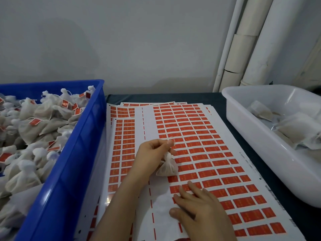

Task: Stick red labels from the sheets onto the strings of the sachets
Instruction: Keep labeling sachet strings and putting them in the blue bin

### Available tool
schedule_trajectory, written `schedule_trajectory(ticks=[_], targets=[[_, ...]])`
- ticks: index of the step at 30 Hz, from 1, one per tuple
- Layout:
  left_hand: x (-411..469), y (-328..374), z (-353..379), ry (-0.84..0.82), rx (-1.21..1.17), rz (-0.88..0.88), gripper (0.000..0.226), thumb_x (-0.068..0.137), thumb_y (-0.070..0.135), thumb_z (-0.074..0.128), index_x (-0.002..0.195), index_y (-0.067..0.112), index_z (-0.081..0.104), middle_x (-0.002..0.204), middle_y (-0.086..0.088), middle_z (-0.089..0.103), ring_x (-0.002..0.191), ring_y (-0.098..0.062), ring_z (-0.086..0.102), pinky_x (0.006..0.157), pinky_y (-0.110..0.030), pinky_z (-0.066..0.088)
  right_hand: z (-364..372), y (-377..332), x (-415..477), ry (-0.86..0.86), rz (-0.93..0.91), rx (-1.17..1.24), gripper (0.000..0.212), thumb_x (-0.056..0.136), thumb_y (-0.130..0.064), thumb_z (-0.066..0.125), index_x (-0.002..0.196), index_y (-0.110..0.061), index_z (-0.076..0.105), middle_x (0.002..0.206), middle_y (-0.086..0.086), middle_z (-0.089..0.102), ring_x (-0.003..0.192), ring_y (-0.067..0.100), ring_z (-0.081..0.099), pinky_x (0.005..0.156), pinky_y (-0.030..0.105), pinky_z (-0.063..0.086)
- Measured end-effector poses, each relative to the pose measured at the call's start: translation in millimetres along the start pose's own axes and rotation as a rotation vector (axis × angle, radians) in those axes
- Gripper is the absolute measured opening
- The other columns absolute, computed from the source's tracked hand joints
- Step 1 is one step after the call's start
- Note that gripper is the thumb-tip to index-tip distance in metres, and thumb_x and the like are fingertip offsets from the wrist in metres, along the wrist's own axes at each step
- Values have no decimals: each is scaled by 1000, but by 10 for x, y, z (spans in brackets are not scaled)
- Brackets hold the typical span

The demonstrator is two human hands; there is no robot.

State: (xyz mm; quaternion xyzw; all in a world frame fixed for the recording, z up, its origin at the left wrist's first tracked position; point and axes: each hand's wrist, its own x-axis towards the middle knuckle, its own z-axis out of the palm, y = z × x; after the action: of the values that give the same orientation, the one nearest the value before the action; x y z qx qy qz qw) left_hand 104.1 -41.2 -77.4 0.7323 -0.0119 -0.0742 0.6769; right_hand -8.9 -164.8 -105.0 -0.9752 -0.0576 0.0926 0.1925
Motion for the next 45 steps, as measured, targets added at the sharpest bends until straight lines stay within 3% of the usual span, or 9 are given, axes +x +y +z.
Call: schedule_trajectory(ticks=[9,13,17,25,34,37,40,42,45], targets=[[23,-39,-8,-62,39,-27,20,85,41,61,81,25,72,77,16,72,75,-7,67,60,-16,50,53,-61,-6,210,-17,-3,43,89,-61,29,129,-50,43,142,-32,27,137,-5,10,99,18,-9],[29,-52,-14,-82,43,-41,21,86,42,60,81,25,72,75,17,72,69,2,66,50,-7,47,14,-136,-9,387,-32,-24,27,64,-54,73,88,-41,72,102,-21,65,93,7,56,96,23,30],[42,-64,-16,-88,58,-49,22,85,43,61,80,25,72,75,17,72,68,5,65,53,-10,48,71,-123,-5,302,15,99,37,85,-57,47,118,-43,57,120,-27,49,94,-7,29,85,-2,5],[63,-101,-25,-109,77,-51,22,84,43,62,81,24,72,76,14,72,70,0,68,68,-21,55,-172,-90,98,65,76,168,29,89,-47,52,111,-33,64,117,-17,60,92,-1,53,91,9,30],[63,-89,-28,-115,75,-58,20,85,42,62,81,24,71,72,14,72,66,1,67,58,-16,51,-177,-153,51,136,-74,21,39,93,-48,41,126,-30,53,132,-13,51,117,1,46,102,11,22],[65,-86,-30,-113,73,-55,19,84,41,63,80,24,71,70,15,72,64,1,67,57,-15,50,-116,-215,-17,233,-105,-187,35,84,-48,55,90,-18,74,93,-6,71,83,2,66,83,18,49],[69,-89,-30,-106,87,-61,19,84,41,63,77,25,71,70,15,72,64,-1,68,59,-17,51,28,-127,-16,536,-258,-232,60,96,-38,32,57,-19,74,60,-8,69,53,5,65,57,22,55],[74,-86,-27,-101,88,-72,19,84,41,64,77,26,71,71,14,72,65,-3,69,61,-19,53,24,-139,-46,546,-230,-191,68,99,-36,20,59,-21,73,62,-10,69,55,3,65,59,20,55],[64,-77,-31,-98,80,-83,19,83,43,65,76,26,71,73,16,72,66,-2,69,60,-18,54,-47,-151,-39,319,-123,43,28,87,-44,51,88,-25,72,92,-15,69,84,-4,60,86,7,43]])
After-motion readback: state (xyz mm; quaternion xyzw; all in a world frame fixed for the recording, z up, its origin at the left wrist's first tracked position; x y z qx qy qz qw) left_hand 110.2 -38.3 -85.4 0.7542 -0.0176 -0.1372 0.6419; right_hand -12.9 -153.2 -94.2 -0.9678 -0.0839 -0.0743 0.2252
